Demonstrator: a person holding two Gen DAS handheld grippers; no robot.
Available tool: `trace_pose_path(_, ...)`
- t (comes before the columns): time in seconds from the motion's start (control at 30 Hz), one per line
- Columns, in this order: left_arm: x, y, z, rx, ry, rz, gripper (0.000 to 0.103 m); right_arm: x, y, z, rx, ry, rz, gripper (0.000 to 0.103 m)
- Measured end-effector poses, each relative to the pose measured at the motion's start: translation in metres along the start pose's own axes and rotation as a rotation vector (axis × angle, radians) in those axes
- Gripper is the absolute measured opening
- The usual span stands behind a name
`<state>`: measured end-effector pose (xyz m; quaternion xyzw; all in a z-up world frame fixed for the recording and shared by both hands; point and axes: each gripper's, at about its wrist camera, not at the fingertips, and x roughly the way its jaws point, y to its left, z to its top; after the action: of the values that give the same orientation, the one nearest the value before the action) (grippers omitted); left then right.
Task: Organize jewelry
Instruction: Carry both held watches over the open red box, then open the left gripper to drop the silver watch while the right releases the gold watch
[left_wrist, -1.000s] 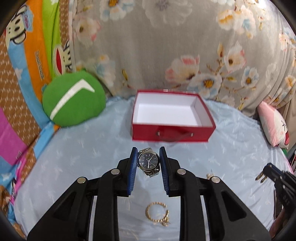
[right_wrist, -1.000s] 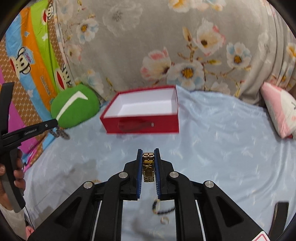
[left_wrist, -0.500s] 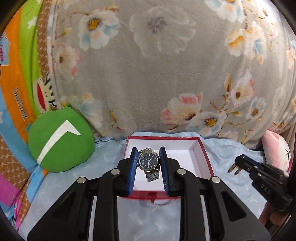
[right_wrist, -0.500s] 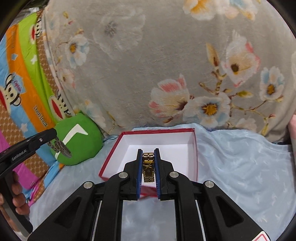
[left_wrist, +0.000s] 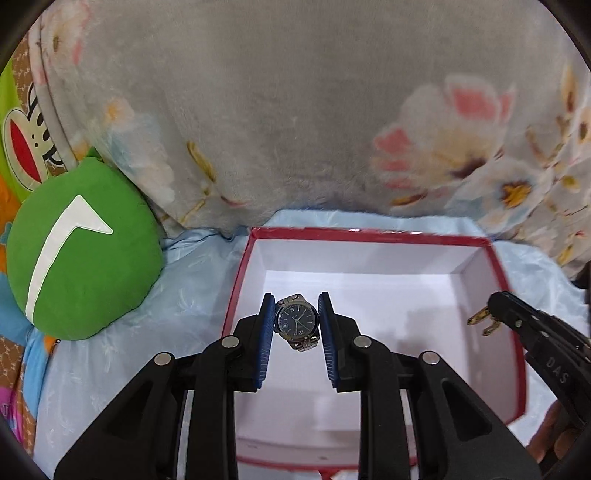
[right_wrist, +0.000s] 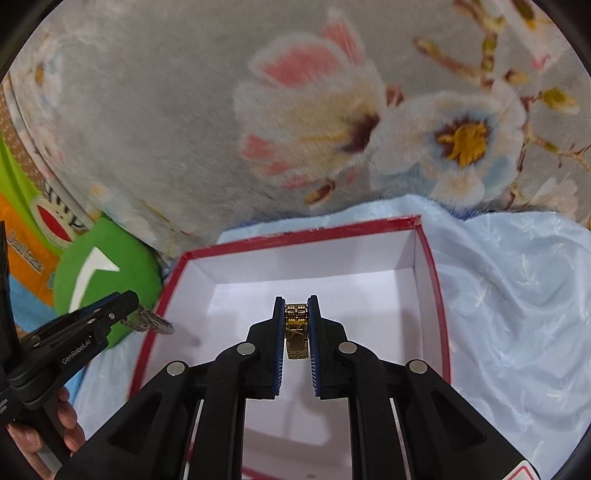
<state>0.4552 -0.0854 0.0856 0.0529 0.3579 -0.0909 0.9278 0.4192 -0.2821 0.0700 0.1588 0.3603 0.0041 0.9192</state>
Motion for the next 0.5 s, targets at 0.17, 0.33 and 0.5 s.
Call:
trace_pose_path(0.17, 0.035, 0.000, -0.002, -0.004, 0.038, 0.022, 0.023, 0.034, -0.004, -0.005, -0.016, 0.057, -0.035, 0.011)
trace_pose_path(0.33, 0.058, 0.002, -0.002, -0.015, 0.062, 0.028, 0.023, 0.051, -0.010, -0.011, -0.022, 0.090, -0.060, 0.011)
trace_pose_path(0.5, 0.062, -0.006, 0.001, 0.008, 0.030, 0.048, 0.024, 0.058, -0.012, -0.012, -0.022, 0.111, -0.057, 0.013)
